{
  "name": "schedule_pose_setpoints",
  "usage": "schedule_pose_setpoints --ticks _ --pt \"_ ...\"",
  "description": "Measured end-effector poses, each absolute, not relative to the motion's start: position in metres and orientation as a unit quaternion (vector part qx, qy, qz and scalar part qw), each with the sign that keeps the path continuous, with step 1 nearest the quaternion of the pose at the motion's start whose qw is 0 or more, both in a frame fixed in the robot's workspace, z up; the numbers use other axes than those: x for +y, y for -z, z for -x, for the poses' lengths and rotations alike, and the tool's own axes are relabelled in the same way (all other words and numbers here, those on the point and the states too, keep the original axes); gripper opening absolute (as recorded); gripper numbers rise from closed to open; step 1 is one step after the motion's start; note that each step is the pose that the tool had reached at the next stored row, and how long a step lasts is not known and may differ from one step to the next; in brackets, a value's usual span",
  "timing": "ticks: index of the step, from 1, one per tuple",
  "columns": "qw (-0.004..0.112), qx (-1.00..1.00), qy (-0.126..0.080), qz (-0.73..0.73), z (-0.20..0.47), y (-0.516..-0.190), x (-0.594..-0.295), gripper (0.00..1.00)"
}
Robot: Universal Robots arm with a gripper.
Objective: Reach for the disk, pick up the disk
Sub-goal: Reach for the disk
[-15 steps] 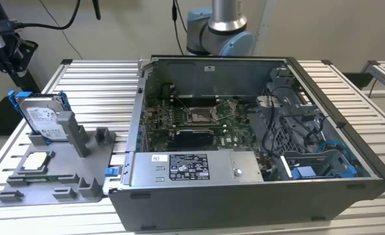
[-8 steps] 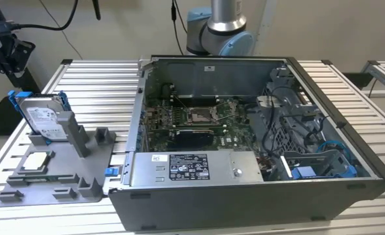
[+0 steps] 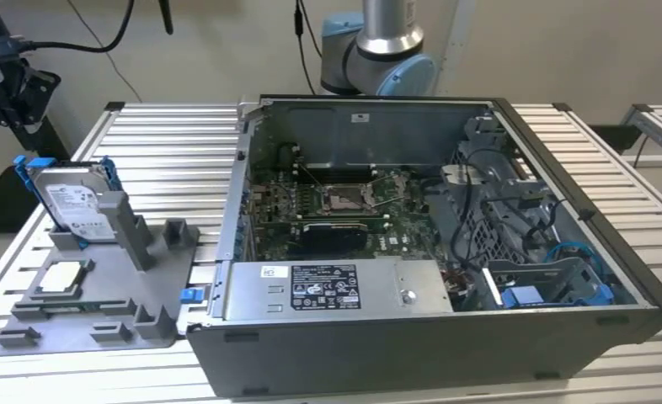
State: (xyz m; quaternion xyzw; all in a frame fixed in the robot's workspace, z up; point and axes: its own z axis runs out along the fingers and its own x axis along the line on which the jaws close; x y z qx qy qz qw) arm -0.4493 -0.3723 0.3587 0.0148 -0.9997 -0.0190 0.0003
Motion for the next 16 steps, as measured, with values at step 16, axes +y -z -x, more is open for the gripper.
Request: schedule_pose_setpoints --ticks 16 --pt "0.003 -0.99 0.019 -0.138 0.4493 -0.3587 -0.3723 0.0"
